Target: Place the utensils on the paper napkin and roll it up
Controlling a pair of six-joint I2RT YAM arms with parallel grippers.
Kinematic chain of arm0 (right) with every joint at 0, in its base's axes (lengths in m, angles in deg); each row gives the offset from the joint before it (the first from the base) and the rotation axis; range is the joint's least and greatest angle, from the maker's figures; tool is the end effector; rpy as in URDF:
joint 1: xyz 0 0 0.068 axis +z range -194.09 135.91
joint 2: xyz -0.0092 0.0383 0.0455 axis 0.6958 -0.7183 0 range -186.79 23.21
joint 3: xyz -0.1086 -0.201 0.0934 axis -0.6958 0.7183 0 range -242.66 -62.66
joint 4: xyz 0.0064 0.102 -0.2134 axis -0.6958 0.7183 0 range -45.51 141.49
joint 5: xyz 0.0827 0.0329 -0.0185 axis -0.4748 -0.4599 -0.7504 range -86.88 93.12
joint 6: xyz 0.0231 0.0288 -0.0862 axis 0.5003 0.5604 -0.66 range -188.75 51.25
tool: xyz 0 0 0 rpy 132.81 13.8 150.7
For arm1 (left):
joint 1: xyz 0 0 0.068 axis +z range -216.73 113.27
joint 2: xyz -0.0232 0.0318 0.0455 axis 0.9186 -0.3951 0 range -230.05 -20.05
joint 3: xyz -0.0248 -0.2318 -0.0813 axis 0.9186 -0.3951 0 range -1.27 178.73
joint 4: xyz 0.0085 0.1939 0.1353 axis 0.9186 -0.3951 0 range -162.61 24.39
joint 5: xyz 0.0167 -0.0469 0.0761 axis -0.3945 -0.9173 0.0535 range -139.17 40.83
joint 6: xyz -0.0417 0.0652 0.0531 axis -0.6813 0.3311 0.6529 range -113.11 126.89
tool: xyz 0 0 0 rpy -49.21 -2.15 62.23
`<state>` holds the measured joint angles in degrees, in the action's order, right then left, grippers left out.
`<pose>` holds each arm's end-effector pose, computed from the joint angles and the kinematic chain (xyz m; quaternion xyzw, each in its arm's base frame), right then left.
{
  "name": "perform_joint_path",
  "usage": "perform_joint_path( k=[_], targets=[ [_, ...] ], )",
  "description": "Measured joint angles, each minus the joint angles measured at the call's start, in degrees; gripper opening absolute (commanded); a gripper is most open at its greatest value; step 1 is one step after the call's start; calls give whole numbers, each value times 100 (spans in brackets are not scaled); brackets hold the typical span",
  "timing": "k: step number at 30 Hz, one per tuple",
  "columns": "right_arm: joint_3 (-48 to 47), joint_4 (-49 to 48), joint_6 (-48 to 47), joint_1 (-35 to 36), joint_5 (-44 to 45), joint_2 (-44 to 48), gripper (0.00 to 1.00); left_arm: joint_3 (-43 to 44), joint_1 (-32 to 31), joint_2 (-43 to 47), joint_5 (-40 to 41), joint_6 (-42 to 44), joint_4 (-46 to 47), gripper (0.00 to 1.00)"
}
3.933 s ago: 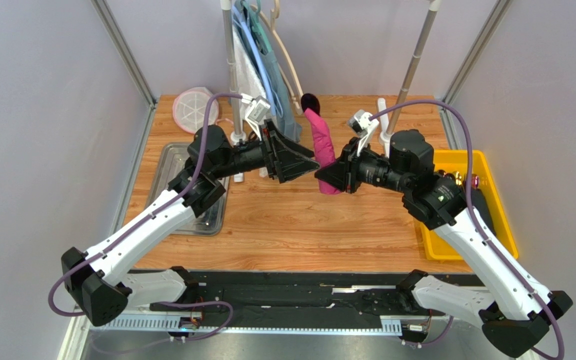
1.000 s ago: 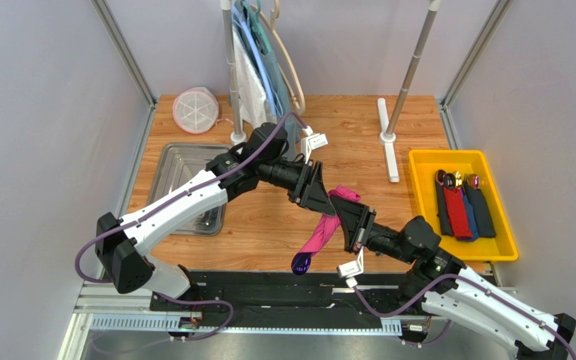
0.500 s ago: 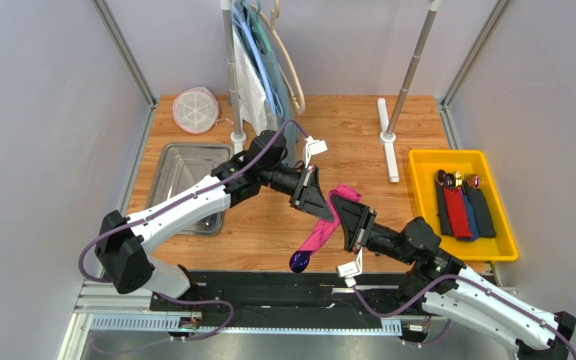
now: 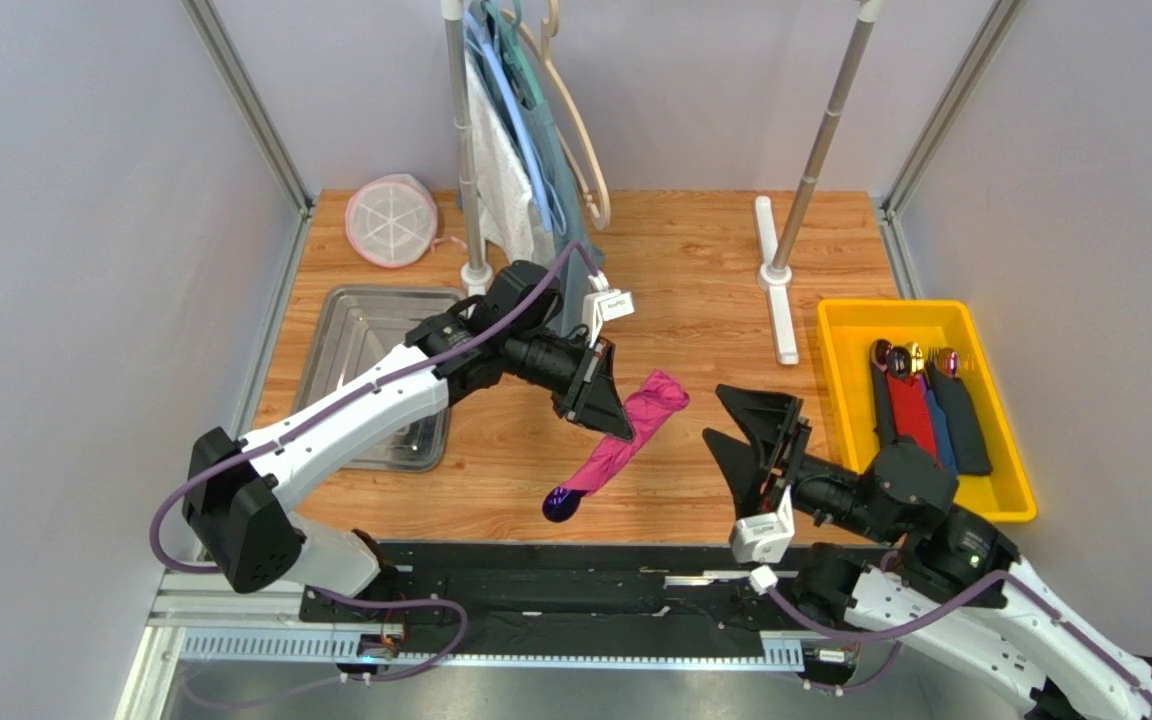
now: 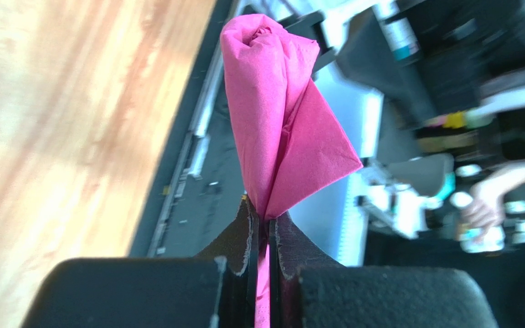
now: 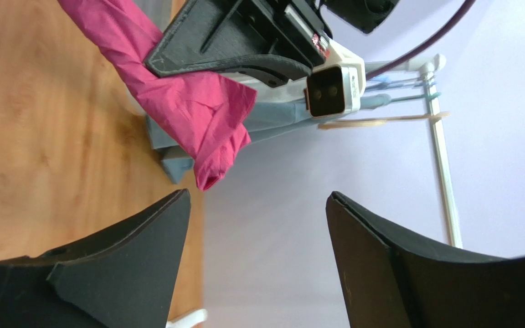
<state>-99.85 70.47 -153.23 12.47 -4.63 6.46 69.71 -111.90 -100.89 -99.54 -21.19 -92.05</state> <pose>0.0642 0.1179 0.2991 -0.7116 0.2035 -0.1132 0.6628 0.1729 -0.2664 0.2936 0.3101 0.7699 -0.5485 0.1016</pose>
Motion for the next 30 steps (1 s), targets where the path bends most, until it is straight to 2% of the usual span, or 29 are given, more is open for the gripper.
perform_joint_path(
  k=[3,9,12,16,22,25,30],
  targets=[
    [-595,651,1032,0,76,-229,80,55,-7,20,120,581,-319,0],
    [-2103,1709,3648,0,227,-1663,81,103,-17,101,304,1613,-719,0],
    [-2352,2013,4642,0,168,-2044,81,103,-39,216,498,2052,-811,0],
    [-2354,2409,5790,0,168,-2079,83,76,-214,584,1029,2999,-861,0],
    [-2457,2474,7482,-247,0,-2017,85,-201,-892,1606,2122,5101,-822,0],
    [-2583,2463,8271,-535,-369,-2146,87,-533,-1499,2107,2699,6312,-699,0],
    [-2852,2424,9586,-1377,-1775,-2433,87,-1322,-2398,2723,3453,8100,-468,0]
  ],
)
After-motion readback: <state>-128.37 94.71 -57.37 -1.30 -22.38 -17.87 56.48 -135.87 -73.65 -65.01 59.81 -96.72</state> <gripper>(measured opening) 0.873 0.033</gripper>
